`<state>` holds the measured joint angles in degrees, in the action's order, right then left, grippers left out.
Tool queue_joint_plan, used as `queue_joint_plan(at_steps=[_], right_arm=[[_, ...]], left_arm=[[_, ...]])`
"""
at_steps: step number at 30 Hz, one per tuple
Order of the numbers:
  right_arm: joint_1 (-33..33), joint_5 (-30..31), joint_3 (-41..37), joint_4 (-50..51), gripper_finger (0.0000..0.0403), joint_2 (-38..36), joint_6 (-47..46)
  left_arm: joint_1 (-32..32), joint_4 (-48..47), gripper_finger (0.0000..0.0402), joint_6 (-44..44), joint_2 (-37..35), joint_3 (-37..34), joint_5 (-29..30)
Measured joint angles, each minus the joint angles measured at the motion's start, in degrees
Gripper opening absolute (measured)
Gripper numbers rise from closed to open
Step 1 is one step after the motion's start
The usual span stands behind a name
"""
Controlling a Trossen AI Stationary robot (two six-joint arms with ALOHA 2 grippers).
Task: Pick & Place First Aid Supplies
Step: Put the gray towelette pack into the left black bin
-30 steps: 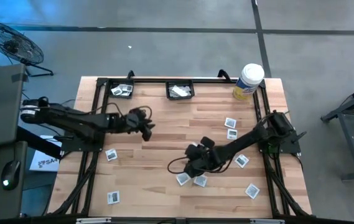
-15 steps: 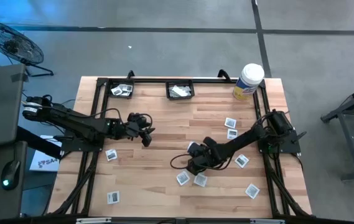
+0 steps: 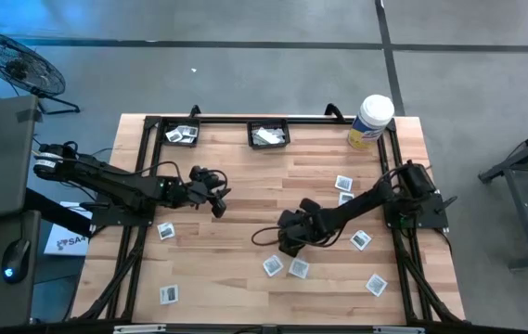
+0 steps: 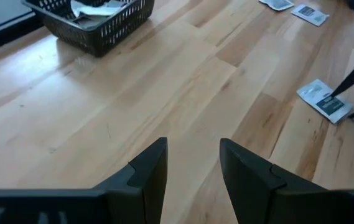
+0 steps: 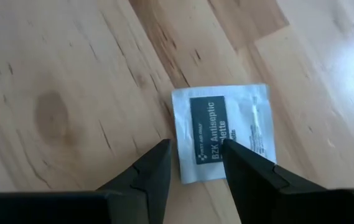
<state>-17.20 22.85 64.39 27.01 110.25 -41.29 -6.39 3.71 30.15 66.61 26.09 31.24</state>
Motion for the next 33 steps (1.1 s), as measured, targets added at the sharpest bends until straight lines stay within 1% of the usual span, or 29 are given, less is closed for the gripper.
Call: queue_joint_plan(at_steps=[2, 4, 8, 11, 17, 20, 23, 25, 28, 31, 33], right_arm=[[0.9, -2.6, -1.2, -1.0, 0.0139, -0.3, 0.7], [1.5, -3.9, -2.5, -2.4, 0.0139, -0.5, 1.5], [2.1, -3.7, -4.9, -4.1, 0.0135, -0.5, 1.4], [2.1, -3.3, -6.2, -5.6, 0.0117, -0.6, 1.4], [2.1, -2.7, -6.8, -7.4, 0.0061, -0.5, 1.3], [2.2, -3.4, -6.9, -8.3, 0.0031, -0.5, 1.0], [2.3, -5.1, -6.2, -8.0, 0.0006, -1.5, -0.1], [2.1, -5.9, -5.2, -7.7, 0.0005, -2.7, -0.2], [1.9, -8.3, -3.6, -6.7, 0.0009, -4.8, 0.0], [1.8, -12.0, -1.3, -8.5, 0.0003, -7.5, 0.3], [1.8, -15.3, -0.4, -8.2, 0.0002, -8.4, 0.3]], left_arm=[[0.0, 0.6, 0.0144, -0.8, 0.0, 0.0, 0.0], [0.0, 1.7, 0.0144, -2.1, 0.0, 0.0, 0.1], [0.0, 4.0, 0.0144, -4.3, 0.0, 0.0, 0.9], [0.0, 5.8, 0.0144, -6.3, 0.0, 0.0, 0.2], [0.0, 11.1, 0.0144, -13.7, 0.0, 0.0, -4.9], [0.0, 13.6, 0.0144, -17.5, 0.0, 0.0, -8.8], [0.0, 14.2, 0.0144, -20.9, 0.0, 0.0, -13.1], [0.0, 14.2, 0.0144, -22.9, 0.0, 0.0, -17.2], [-0.6, 15.6, 0.0144, -25.7, 0.2, 0.0, -21.8], [-2.7, 19.0, 0.0144, -29.8, 2.6, 0.1, -23.2], [-4.4, 23.7, 0.0144, -32.8, 4.9, 0.1, -23.3]])
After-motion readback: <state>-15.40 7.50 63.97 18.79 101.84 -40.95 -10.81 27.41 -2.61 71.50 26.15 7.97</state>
